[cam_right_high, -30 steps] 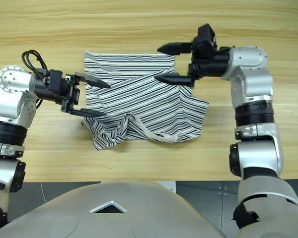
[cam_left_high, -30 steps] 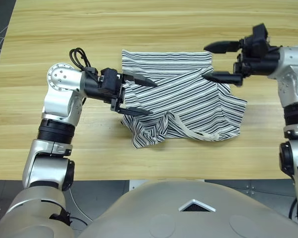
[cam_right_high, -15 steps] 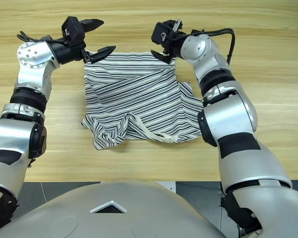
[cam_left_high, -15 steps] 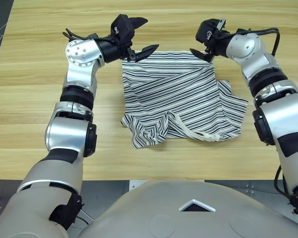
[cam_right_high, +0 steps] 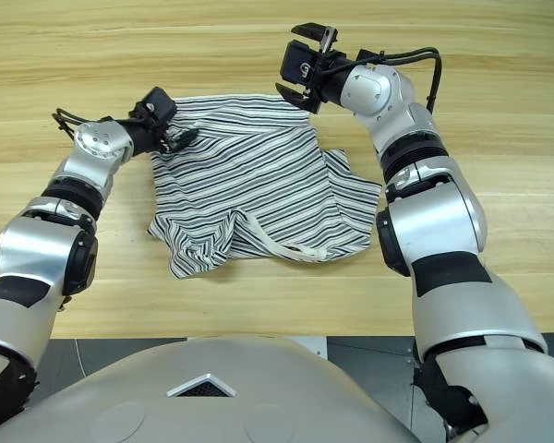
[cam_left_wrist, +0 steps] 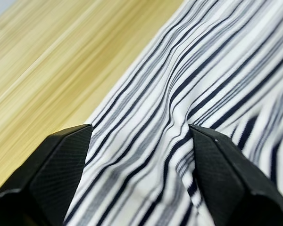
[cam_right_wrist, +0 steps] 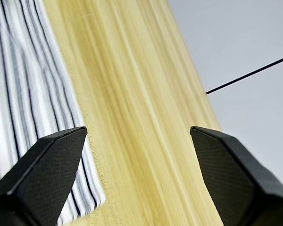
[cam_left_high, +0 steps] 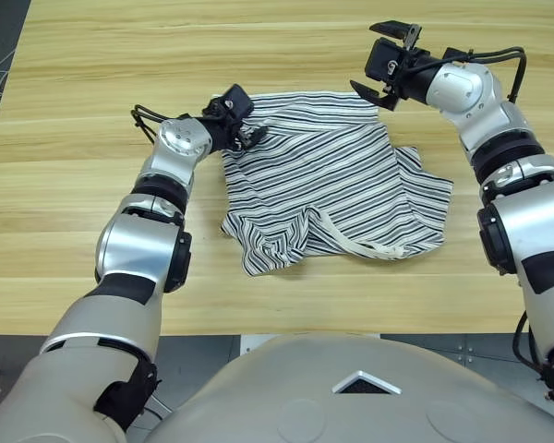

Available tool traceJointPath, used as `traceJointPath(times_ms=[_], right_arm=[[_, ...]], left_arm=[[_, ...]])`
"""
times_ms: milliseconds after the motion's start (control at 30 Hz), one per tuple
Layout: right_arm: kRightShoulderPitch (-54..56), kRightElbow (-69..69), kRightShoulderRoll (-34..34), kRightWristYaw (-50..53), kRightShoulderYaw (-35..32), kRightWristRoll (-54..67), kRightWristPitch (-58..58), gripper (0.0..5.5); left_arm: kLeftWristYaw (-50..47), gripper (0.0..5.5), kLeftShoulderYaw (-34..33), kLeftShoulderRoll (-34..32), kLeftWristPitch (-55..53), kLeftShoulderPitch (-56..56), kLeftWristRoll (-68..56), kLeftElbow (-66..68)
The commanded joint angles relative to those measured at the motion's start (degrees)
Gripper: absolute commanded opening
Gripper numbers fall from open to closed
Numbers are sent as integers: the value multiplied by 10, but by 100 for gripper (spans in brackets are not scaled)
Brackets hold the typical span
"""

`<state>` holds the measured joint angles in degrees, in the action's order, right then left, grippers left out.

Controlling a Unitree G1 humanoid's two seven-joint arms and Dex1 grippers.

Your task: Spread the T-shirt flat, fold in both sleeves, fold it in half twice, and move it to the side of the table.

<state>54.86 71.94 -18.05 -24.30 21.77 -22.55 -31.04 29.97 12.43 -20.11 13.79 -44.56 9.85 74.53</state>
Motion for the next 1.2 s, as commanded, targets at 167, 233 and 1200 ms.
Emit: traceJointPath(times_ms=[167,233,1200], right_arm=[[-89,-159,-8,-126,-52,118,-69,405],[-149,-251,-17,-183,-47,154,-46,405],[-545,-653,-295,-447,9,216,151,405]], left_arm=[[-24,364,-4,-44,-62,25,33,31],[-24,364,-5,-43,-60,23,33,31],[-24,364,-23,-43,-57,-4,42,25]])
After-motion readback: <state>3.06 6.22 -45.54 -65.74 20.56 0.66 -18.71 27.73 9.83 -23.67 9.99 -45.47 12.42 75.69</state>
